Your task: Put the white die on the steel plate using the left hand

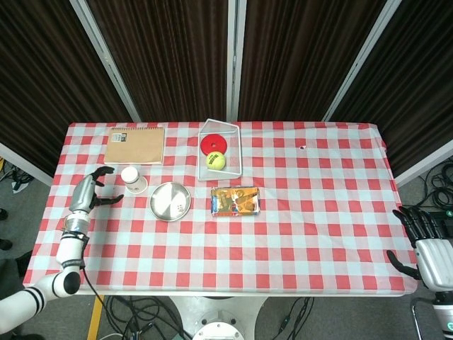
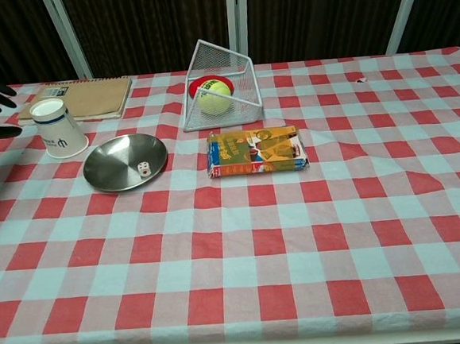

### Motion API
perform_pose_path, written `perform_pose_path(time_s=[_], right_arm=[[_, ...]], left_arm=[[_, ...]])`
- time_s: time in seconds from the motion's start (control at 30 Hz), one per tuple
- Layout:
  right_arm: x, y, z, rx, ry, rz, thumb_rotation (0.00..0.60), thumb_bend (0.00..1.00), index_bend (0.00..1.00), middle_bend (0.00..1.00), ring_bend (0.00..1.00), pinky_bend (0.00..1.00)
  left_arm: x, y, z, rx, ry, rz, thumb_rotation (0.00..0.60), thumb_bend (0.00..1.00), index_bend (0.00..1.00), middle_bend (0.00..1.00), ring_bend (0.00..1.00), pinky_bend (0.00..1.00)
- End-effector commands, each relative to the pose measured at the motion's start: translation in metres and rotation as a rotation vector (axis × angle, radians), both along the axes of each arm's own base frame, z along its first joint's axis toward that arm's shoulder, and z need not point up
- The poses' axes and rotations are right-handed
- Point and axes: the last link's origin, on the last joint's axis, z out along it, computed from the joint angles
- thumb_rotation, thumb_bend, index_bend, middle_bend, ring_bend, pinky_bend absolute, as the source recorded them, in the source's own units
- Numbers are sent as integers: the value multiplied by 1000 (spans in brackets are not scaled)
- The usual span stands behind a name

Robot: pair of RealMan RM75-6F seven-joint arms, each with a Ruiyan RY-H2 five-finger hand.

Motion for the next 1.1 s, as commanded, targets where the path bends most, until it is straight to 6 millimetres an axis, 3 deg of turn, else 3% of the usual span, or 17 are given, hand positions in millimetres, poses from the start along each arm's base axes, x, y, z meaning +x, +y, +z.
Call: perform_pose_path(time_s=[0.03,0.47,0.73,0.97,1.1], right_arm=[[1,-1,0,1,3,-2,600,220,79,74,0,0],[5,-3,-2,6,13,-10,600,221,79,74,0,0],[5,-3,-1,6,17,-14,600,221,79,74,0,0],[5,-3,0,1,20,-16,600,221,79,74,0,0],[6,-3,-1,4,19,-14,600,221,79,74,0,0]], left_arm=[[2,18,-10,-7,-102,11,600,135,195,147,99,231],[13,43,-33,-58,-71,-25,600,135,218,143,98,208],[10,45,-37,-48,-117,5,600,136,300,164,98,209],[6,50,-37,-16,-106,17,600,134,469,263,122,209],[4,51,-35,-19,-91,15,600,144,474,281,127,214]])
